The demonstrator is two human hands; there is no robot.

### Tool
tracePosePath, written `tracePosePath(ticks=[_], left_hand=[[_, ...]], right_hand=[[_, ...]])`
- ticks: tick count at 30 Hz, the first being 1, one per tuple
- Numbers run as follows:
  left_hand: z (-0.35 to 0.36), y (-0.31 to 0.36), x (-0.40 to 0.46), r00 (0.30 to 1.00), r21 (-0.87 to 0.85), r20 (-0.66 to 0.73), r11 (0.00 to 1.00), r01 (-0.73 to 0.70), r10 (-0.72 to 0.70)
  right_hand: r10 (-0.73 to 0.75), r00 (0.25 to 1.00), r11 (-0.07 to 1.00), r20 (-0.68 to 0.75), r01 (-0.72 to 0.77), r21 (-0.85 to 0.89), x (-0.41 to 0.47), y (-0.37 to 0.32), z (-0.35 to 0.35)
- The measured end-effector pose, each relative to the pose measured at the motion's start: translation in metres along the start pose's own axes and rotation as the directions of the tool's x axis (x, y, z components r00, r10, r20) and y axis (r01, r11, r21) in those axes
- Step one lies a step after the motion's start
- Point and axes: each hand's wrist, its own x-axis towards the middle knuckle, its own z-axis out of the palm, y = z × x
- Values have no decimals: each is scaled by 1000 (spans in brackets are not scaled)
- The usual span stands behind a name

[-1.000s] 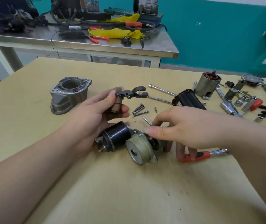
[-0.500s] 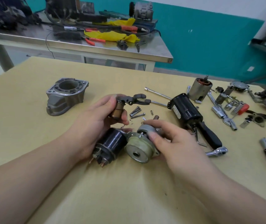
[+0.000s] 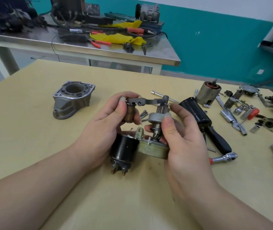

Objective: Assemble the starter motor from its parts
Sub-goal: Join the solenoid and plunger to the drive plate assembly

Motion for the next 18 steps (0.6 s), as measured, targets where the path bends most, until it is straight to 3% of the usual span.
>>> tracePosePath(ticks=[4, 12, 18], left_hand=[[-2, 2, 3, 1000, -81, -14, 997, -17, 16], [-16, 13, 10, 986, 176, 45, 971, -164, 158], [-25, 18, 9, 979, 204, 74, 958, -199, 188]], right_hand=[[-72, 997, 997, 8, 72, -10, 2, -4, -3], [-120, 992, 992, 27, 121, -40, 3, -10, -9], [-170, 985, 984, 34, 172, -55, -2, -14, -5]])
